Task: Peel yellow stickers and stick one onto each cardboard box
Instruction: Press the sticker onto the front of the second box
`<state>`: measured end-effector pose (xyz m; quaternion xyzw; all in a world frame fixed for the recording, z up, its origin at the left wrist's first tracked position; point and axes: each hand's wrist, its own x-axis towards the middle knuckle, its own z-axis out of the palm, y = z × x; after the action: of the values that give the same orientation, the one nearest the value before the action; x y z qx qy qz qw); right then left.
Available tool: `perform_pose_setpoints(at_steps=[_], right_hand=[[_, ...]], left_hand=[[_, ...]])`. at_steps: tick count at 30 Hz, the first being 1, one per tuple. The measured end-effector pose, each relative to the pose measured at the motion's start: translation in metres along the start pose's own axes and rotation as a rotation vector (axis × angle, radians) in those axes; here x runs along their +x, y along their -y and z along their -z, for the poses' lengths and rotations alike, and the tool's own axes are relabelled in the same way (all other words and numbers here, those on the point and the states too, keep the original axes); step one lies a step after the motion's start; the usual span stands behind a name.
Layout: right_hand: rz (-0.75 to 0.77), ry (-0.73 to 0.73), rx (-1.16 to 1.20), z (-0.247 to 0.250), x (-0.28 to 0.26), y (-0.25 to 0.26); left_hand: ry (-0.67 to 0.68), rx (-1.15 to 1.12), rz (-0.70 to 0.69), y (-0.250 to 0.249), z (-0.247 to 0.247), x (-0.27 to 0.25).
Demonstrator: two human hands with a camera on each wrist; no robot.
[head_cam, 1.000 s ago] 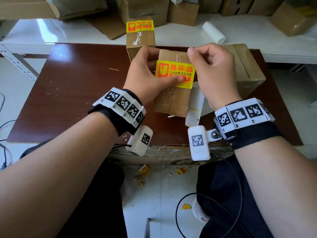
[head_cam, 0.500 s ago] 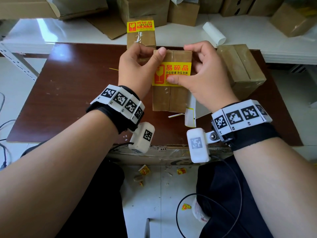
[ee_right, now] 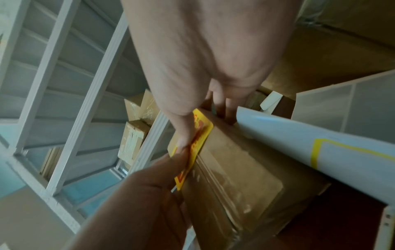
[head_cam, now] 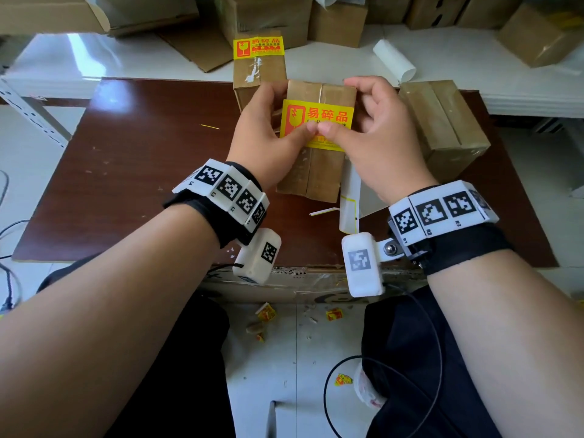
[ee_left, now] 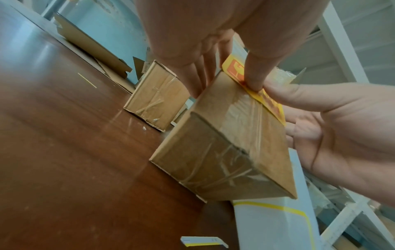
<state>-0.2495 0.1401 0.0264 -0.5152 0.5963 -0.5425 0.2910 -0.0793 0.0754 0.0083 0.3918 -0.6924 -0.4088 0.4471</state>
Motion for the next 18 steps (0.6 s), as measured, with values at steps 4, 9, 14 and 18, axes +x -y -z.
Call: perform_pose_setpoints(at_steps=[4, 9, 14, 18], right_hand=[[-0.036, -0.008, 0.05, 0.003, 0.003, 0.002], [-0.076, -0.097, -0.002, 0.005, 0.004, 0.006], [-0.086, -0.069, 0.025, 0.005, -0.001, 0.013], [-0.046, -0.028, 0.03, -0.001, -0.006, 0.013]], left_hand=[[-0.037, -0.128, 0.052, 0.001, 0.0, 0.002], [-0.12, -0.239, 0.143, -0.004, 0.002, 0.002], [-0.163, -0.239, 0.159, -0.007, 0.004, 0.004], [-0.141, -0.26, 0.144, -0.013, -0.001, -0.001]])
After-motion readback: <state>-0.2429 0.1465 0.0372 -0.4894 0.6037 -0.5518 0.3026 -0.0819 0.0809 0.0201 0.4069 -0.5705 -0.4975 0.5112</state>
